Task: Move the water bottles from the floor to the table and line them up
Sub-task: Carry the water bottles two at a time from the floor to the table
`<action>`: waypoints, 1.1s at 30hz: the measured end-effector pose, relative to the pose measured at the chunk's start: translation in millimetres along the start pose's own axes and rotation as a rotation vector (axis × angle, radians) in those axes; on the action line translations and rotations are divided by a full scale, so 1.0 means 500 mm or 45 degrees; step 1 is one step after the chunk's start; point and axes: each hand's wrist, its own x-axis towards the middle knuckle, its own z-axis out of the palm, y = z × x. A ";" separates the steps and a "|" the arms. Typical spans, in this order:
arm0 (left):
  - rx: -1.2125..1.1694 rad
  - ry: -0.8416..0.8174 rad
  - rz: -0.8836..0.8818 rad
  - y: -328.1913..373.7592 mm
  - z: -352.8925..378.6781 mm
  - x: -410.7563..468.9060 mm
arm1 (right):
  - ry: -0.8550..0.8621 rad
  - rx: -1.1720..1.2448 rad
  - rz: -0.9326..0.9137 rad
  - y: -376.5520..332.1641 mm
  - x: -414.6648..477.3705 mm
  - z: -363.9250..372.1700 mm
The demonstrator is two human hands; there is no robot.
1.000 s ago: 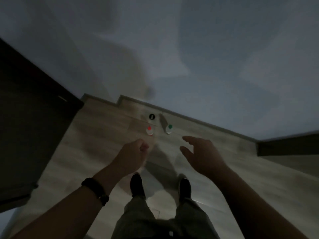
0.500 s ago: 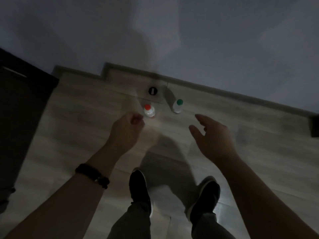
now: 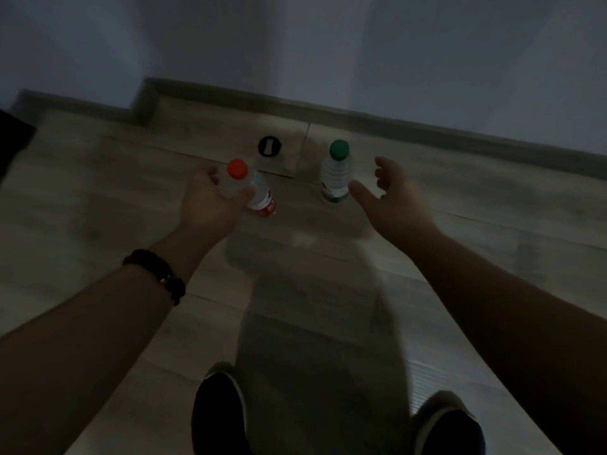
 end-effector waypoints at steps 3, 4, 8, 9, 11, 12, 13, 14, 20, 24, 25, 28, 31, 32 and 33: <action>-0.112 -0.021 -0.014 -0.006 0.042 0.038 | -0.012 0.058 -0.074 0.007 0.047 0.031; -0.160 -0.043 0.025 -0.011 0.056 0.050 | -0.016 0.101 -0.098 0.007 0.060 0.039; -0.267 -0.053 0.175 -0.033 0.088 0.087 | -0.039 0.202 -0.179 -0.004 0.097 0.065; -0.318 -0.061 0.190 -0.035 0.088 0.092 | -0.046 0.173 -0.213 -0.006 0.100 0.070; -0.403 -0.090 0.224 -0.031 0.089 0.104 | -0.037 0.133 -0.264 -0.003 0.106 0.075; -0.410 -0.122 0.250 -0.027 0.090 0.110 | -0.020 0.136 -0.275 -0.001 0.111 0.075; -0.405 -0.155 0.285 -0.026 0.091 0.115 | -0.005 0.129 -0.285 0.002 0.116 0.075; -0.397 -0.177 0.324 -0.027 0.091 0.118 | 0.004 0.102 -0.299 0.003 0.122 0.076; -0.523 -0.047 0.326 -0.036 0.127 0.111 | 0.007 0.056 -0.286 0.003 0.133 0.084; -0.574 0.044 0.317 -0.038 0.133 0.102 | 0.018 0.041 -0.303 -0.003 0.136 0.089; -0.594 0.056 0.318 -0.031 0.130 0.100 | 0.029 0.013 -0.311 -0.004 0.136 0.088; -0.643 0.084 0.269 0.012 0.107 0.093 | 0.092 -0.044 -0.353 -0.018 0.127 0.082; -0.623 0.115 0.229 0.094 0.044 0.056 | 0.188 -0.102 -0.418 -0.073 0.085 0.022; -0.636 0.127 0.234 0.134 0.009 0.031 | 0.215 -0.109 -0.439 -0.104 0.061 -0.014; -0.659 0.146 0.252 0.181 -0.033 0.003 | 0.250 -0.094 -0.442 -0.142 0.032 -0.057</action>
